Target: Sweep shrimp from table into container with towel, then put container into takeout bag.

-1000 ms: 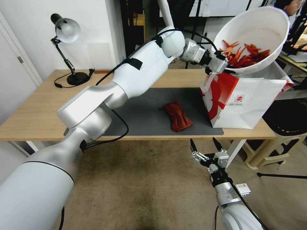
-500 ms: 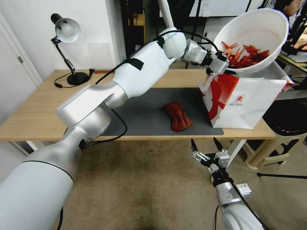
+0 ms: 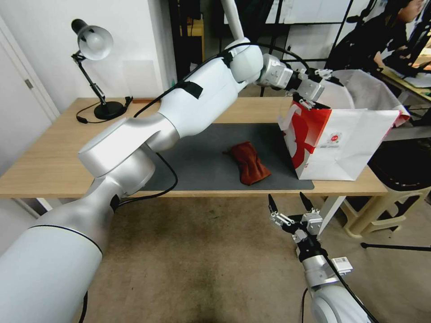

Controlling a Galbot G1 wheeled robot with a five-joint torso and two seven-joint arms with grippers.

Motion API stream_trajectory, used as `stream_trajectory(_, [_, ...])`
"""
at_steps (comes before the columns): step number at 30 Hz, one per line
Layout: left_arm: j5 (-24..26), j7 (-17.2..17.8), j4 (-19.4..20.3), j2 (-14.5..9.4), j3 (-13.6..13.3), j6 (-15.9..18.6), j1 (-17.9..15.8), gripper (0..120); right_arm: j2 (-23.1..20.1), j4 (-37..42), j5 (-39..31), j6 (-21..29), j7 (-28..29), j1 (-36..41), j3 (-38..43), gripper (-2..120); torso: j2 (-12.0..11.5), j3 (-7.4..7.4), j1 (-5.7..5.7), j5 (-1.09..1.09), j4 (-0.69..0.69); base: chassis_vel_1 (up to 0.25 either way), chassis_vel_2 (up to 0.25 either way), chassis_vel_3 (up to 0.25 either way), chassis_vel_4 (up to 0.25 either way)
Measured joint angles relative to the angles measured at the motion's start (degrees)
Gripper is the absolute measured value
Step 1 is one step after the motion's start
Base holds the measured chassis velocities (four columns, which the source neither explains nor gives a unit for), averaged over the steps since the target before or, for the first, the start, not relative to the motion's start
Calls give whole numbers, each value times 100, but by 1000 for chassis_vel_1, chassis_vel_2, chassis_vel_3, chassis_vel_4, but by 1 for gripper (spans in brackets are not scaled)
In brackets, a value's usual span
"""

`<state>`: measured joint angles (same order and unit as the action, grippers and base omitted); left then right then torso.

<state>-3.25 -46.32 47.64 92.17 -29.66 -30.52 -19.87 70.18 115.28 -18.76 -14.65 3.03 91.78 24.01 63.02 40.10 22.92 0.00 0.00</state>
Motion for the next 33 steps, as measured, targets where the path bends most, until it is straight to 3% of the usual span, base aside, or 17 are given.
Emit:
stream_trajectory(2, [86,40,12,-1,-17,38,3,85,0,1,-1,4,0,-1,0,100,0,0,0,0,0,0,0,0,0])
stream_trajectory(6, [814,311,198,-79,-247,401,21,97,11,21,-1,21,0,-13,-27,100,0,0,0,0,-2,0,0,0,0])
stream_trajectory(9, [1886,1379,468,-312,-648,1026,96,100,18,23,12,29,0,-26,-55,100,0,0,0,0,1,0,0,0,0])
stream_trajectory(10, [1886,1379,468,-312,-648,1026,96,100,18,23,12,29,0,-26,-55,100,0,0,0,0,1,0,0,0,0])
stream_trajectory(12, [2489,2163,603,-400,-837,1422,174,100,23,23,19,30,0,-27,-64,100,0,1,0,0,1,0,0,0,0])
stream_trajectory(13, [2489,2163,603,-400,-837,1422,174,100,23,23,19,30,0,-27,-64,100,0,1,0,0,1,0,0,0,0])
stream_trajectory(15, [2995,2685,799,-490,-954,1835,254,100,23,23,22,31,0,-25,-71,100,0,1,0,0,-2,0,0,0,0])
stream_trajectory(16, [2995,2685,799,-490,-954,1835,254,100,23,23,22,31,0,-25,-71,100,0,1,0,0,-2,0,0,0,0])
stream_trajectory(19, [4035,3750,1483,-809,-1107,2719,419,100,12,43,22,42,-1,-22,-75,100,0,1,0,0,0,0,0,0,0])
stream_trajectory(20, [4035,3750,1483,-809,-1107,2719,419,100,12,43,22,42,-1,-22,-75,100,0,1,0,0,0,0,0,0,0])
stream_trajectory(23, [5272,4686,2374,-1237,-1098,3695,604,100,1,52,21,51,-3,-14,-79,100,0,1,0,-1,2,0,0,0,0])
stream_trajectory(24, [5272,4686,2374,-1237,-1098,3695,604,100,1,52,21,51,-3,-14,-79,100,0,1,0,-1,2,0,0,0,0])
stream_trajectory(27, [6435,5614,3210,-1545,-881,4373,905,100,2,52,19,51,-6,-4,-80,100,0,0,0,-1,-1,0,0,0,0])
stream_trajectory(28, [6435,5614,3210,-1545,-881,4373,905,100,2,52,19,51,-6,-4,-80,100,0,0,0,-1,-1,0,0,0,0])
stream_trajectory(30, [6908,5977,3675,-1750,-708,4502,1176,100,1,60,11,52,-7,1,-79,100,1,-1,-1,0,0,0,0,0,0])
stream_trajectory(31, [6908,5977,3675,-1750,-708,4502,1176,100,1,60,11,52,-7,1,-79,100,1,-1,-1,0,0,0,0,0,0])
stream_trajectory(33, [7138,6336,4119,-1982,-507,4564,1493,100,-3,100,4,52,-7,24,-78,100,1,-1,-1,-1,0,0,0,0,0])
